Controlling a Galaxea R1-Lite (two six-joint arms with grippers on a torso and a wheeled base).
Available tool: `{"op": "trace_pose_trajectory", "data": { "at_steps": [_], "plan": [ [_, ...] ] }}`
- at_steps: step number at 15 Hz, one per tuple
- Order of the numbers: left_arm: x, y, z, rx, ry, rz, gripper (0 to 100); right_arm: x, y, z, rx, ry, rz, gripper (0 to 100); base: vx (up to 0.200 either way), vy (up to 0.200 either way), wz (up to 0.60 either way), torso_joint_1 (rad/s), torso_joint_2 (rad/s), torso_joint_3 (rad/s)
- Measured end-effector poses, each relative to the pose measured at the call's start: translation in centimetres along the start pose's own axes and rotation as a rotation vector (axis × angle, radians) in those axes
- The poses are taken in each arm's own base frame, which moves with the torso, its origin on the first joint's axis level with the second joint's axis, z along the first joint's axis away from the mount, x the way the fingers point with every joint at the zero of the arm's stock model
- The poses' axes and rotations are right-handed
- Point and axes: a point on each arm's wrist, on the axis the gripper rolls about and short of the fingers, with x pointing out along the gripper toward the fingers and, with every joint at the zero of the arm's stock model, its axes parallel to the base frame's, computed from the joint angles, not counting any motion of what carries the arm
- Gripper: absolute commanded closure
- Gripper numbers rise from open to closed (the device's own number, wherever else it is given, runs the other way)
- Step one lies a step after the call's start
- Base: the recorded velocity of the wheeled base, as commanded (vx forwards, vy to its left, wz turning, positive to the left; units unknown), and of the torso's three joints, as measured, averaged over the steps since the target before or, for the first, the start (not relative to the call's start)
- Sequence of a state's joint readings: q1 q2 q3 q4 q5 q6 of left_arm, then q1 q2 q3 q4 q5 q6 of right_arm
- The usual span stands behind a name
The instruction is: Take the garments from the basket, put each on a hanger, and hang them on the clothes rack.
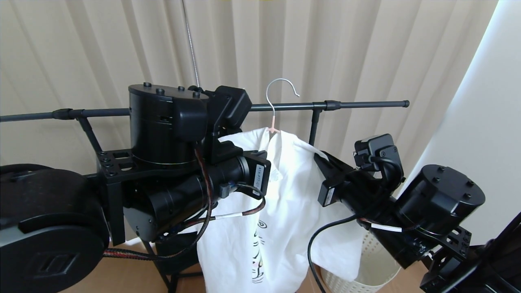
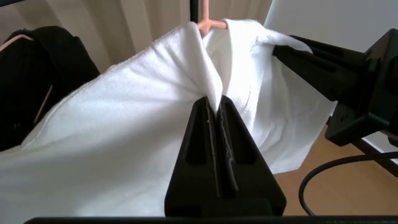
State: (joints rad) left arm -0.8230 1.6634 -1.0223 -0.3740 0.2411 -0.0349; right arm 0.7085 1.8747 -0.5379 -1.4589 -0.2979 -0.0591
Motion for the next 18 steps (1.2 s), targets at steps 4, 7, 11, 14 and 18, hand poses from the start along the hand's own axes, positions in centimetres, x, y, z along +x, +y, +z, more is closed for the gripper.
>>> {"op": "trace_pose_trajectory", "data": {
  "at_steps": [4,7,11,14,18],
  "plan": [
    [0.0,0.0,0.0,0.0,-0.003,0.006,0,-0.4,0.2,0.8,0.008,-0.023,0.01,100,0.0,0.0,0.0,0.0,0.0,0.0],
    [0.0,-0.3,0.0,0.004,-0.004,0.015,0,-0.6,0.1,1.3,0.012,-0.038,0.01,100,0.0,0.0,0.0,0.0,0.0,0.0],
    [-0.5,-1.2,-0.5,0.017,0.006,0.022,0,-0.8,0.1,1.9,0.015,-0.054,0.009,100,0.0,0.0,0.0,0.0,0.0,0.0],
    [-1.3,-1.0,-0.8,0.016,0.012,0.022,0,-0.9,-0.2,2.1,0.015,-0.063,0.006,100,0.0,0.0,0.0,0.0,0.0,0.0],
    [-3.1,0.9,-1.4,0.002,0.008,0.053,0,-1.0,-0.7,2.2,0.009,-0.062,-0.008,100,0.0,0.0,0.0,0.0,0.0,0.0]
  ]
}}
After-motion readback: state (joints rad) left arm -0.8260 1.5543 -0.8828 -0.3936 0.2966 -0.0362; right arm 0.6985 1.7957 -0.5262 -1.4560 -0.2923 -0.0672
